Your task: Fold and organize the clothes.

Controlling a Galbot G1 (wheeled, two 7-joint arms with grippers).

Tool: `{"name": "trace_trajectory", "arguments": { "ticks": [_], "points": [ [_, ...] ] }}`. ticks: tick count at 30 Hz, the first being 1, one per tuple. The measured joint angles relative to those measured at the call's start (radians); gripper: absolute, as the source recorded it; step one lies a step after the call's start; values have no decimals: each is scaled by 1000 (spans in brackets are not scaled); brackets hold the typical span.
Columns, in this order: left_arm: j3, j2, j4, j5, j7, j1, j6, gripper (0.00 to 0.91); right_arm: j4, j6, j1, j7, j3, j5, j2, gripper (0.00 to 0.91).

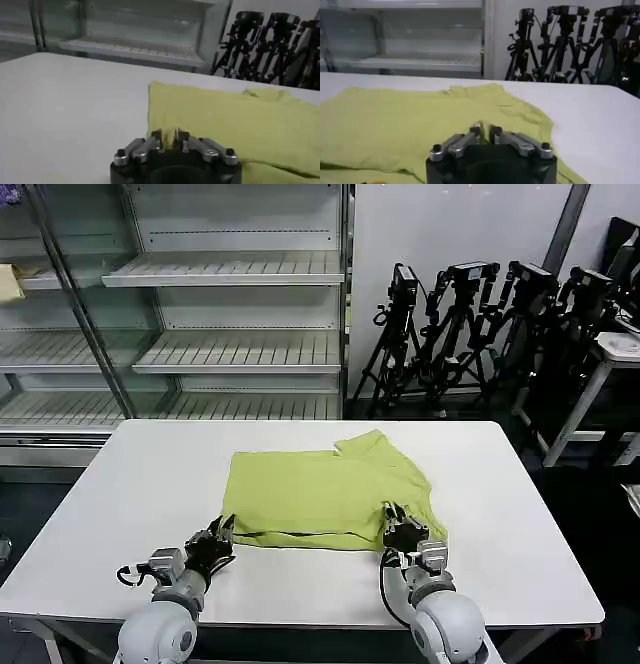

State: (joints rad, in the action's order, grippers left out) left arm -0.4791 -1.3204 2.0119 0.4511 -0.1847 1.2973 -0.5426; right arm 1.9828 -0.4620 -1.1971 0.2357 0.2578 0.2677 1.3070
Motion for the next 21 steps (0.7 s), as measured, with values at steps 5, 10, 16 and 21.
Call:
{"name": "trace_trajectory", "arguments": {
  "ticks": [5,10,16,21],
  "points": [
    [5,-7,21,0,1,23,8,907,28,19,-17,-3,13,13,-11,907],
    [-3,-10,59,10,9,53,22,907,53,30,-34,-5,24,15,-15,907],
    [-19,-15,98,34,8,73,51,907,78,35,-62,-4,42,11,-20,907],
    [-24,-20,113,39,4,100,61,907,98,35,-97,3,67,13,-32,907]
  ]
}}
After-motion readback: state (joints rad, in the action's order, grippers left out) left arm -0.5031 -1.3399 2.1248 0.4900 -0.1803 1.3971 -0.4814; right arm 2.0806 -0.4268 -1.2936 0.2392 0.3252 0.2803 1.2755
